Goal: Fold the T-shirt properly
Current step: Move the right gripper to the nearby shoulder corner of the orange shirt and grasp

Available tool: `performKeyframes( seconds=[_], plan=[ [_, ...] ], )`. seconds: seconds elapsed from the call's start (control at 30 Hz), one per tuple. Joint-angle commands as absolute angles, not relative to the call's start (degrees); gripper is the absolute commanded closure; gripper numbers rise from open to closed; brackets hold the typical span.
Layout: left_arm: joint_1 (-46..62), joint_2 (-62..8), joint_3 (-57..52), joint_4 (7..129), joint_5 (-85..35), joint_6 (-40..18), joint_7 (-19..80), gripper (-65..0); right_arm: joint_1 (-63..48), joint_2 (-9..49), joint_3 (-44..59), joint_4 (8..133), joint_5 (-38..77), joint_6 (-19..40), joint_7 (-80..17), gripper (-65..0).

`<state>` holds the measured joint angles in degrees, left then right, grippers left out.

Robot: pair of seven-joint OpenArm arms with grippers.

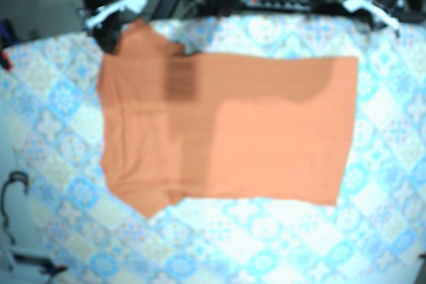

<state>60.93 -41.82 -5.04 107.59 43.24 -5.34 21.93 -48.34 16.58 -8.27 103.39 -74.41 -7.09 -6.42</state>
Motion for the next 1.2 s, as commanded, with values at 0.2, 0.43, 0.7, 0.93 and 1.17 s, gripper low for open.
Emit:
performKeyframes(
  seconds=[0.2,0.43,0.7,0.93,1.17],
  plan=[
    [56.2,-42.6,-5.6,108.3,43.5,-8.2,22.3,-24.5,-43.3,17.0,-8.1,96.6,-74.3,-8.6,-6.6,-31.2],
    [52.4,-42.6,-5.6,108.3,43.6,-10.3,22.3,-24.9,-39.9,18.8,-7.8,91.3,-74.1,-8.6,-6.5,-34.1],
    [52.3,-42.5,-5.5,108.3,43.6,-10.4,22.3,-25.0,-37.3,21.7,-5.8,87.3,-68.4,-8.6,-6.8,-34.1],
    [52.3,-42.3,-5.5,108.3,43.5,-10.7,22.3,-25.0,-37.3,21.8,-5.1,84.5,-68.3,-8.6,-6.5,-34.1],
    [52.3,-42.2,-5.5,108.3,43.4,-10.7,22.3,-25.0,-37.6,21.8,-5.8,82.6,-68.3,-8.7,-6.5,-34.1]
  ],
)
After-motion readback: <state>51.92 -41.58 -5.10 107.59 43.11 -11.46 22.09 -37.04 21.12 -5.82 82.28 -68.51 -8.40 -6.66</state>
